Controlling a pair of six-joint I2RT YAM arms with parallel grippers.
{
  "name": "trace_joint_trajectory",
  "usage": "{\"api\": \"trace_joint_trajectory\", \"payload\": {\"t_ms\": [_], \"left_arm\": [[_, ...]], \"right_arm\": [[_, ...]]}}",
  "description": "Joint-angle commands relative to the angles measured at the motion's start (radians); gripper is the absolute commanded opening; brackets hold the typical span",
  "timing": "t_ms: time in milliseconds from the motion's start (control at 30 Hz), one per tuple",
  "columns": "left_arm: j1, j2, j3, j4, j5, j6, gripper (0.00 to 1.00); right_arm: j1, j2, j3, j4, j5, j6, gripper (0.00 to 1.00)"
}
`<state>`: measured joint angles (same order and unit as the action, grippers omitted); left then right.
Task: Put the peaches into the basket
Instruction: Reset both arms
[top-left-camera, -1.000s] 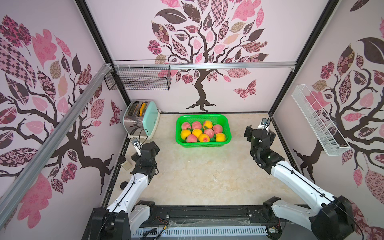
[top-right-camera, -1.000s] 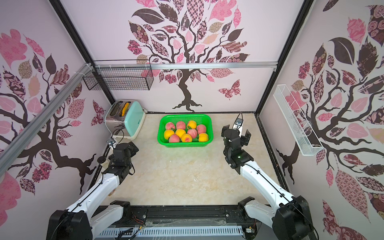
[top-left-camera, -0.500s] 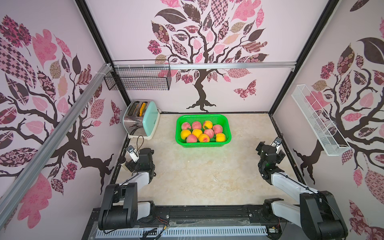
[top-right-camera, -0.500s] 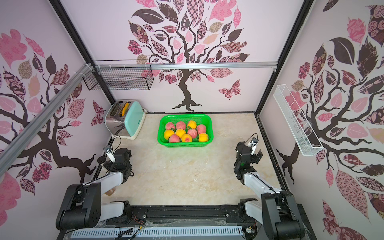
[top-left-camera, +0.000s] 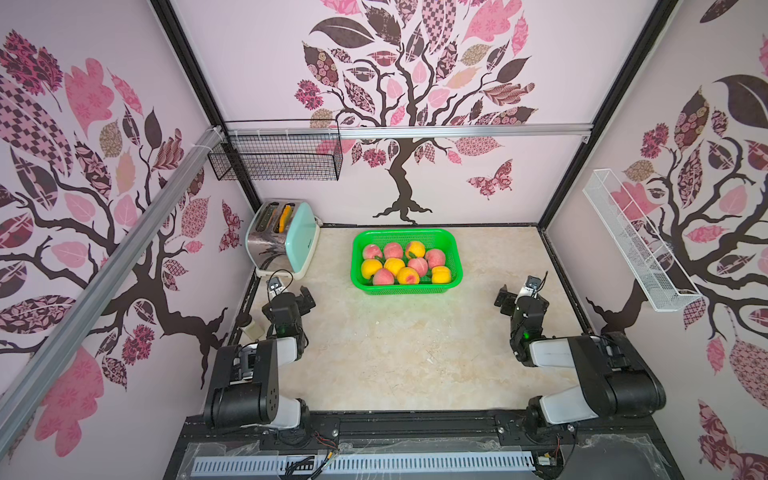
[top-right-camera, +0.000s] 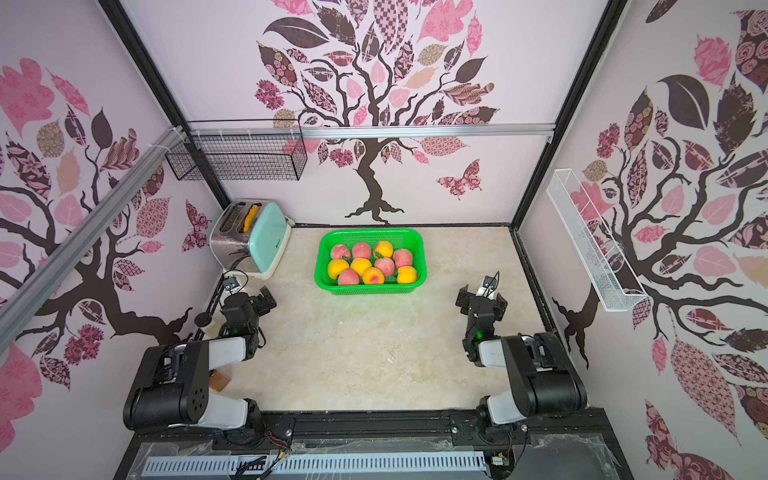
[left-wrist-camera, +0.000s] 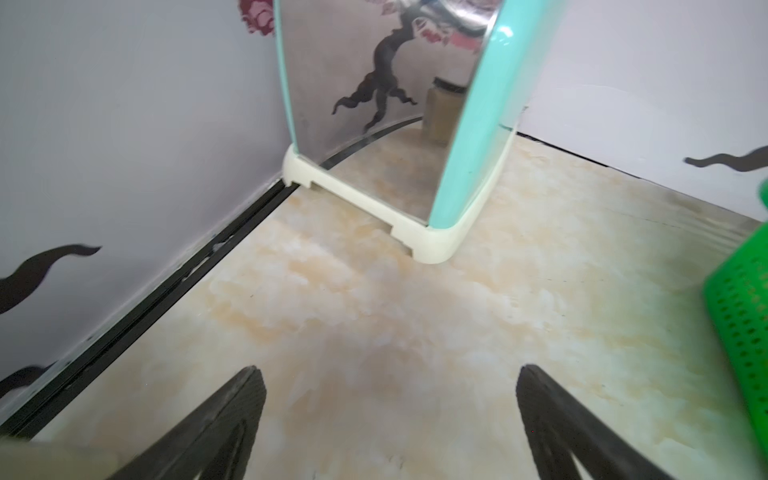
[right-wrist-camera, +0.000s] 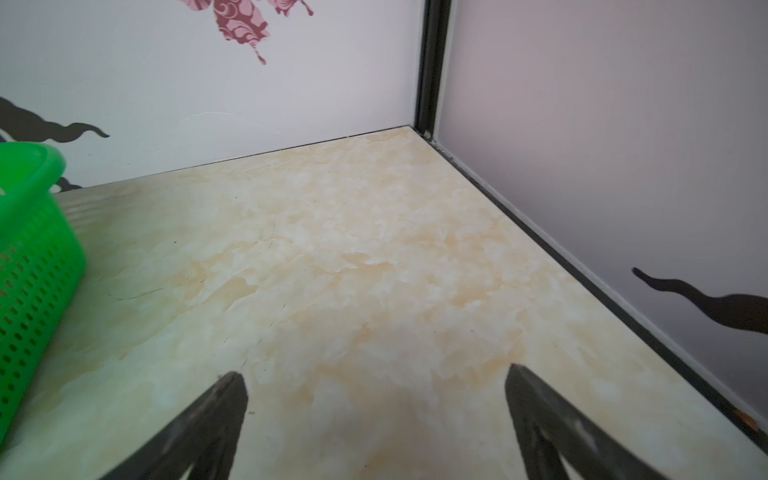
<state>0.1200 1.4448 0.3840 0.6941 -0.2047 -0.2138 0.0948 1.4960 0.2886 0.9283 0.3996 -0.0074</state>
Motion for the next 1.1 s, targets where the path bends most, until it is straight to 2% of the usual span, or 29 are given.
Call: {"api": "trace_joint_trajectory", "payload": {"t_ms": [0, 133, 200, 333, 400, 500, 533, 633, 700, 767, 967, 1067], "left_arm": [[0.002, 0.007, 0.013, 0.052, 0.144, 0.061, 0.98], [0.003, 0.034, 0.037, 0.038, 0.237, 0.099, 0.98], [-0.001, 0.062, 0.059, 0.035, 0.297, 0.133, 0.98], [-0.037, 0.081, 0.086, 0.0, 0.251, 0.161, 0.98], [-0.052, 0.076, 0.049, 0.065, 0.219, 0.165, 0.98], [-0.061, 0.139, 0.001, 0.223, 0.246, 0.18, 0.98], [-0.061, 0.115, 0.008, 0.151, 0.247, 0.189, 0.98], [-0.07, 0.13, 0.0, 0.207, 0.234, 0.191, 0.98], [-0.07, 0.105, 0.01, 0.141, 0.231, 0.192, 0.98], [-0.07, 0.123, 0.004, 0.184, 0.234, 0.192, 0.98], [-0.063, 0.11, 0.009, 0.152, 0.242, 0.187, 0.98], [-0.063, 0.112, 0.009, 0.156, 0.243, 0.189, 0.98]], "right_arm": [[0.001, 0.078, 0.025, 0.14, -0.117, -0.062, 1.0], [0.002, 0.052, 0.074, -0.003, -0.162, -0.075, 1.0], [0.001, 0.066, 0.075, 0.022, -0.159, -0.077, 0.99], [-0.001, 0.064, 0.091, -0.019, -0.159, -0.066, 1.0], [-0.001, 0.057, 0.089, -0.024, -0.159, -0.065, 1.0], [-0.001, 0.059, 0.091, -0.026, -0.16, -0.065, 1.0], [-0.001, 0.059, 0.091, -0.026, -0.16, -0.065, 1.0], [-0.003, 0.061, 0.093, -0.028, -0.163, -0.064, 0.99], [-0.001, 0.06, 0.095, -0.03, -0.164, -0.065, 0.99], [-0.003, 0.059, 0.089, -0.025, -0.163, -0.065, 1.0], [-0.005, 0.061, 0.096, -0.033, -0.169, -0.065, 0.99], [-0.033, 0.06, 0.128, -0.101, -0.245, -0.054, 1.0]]}}
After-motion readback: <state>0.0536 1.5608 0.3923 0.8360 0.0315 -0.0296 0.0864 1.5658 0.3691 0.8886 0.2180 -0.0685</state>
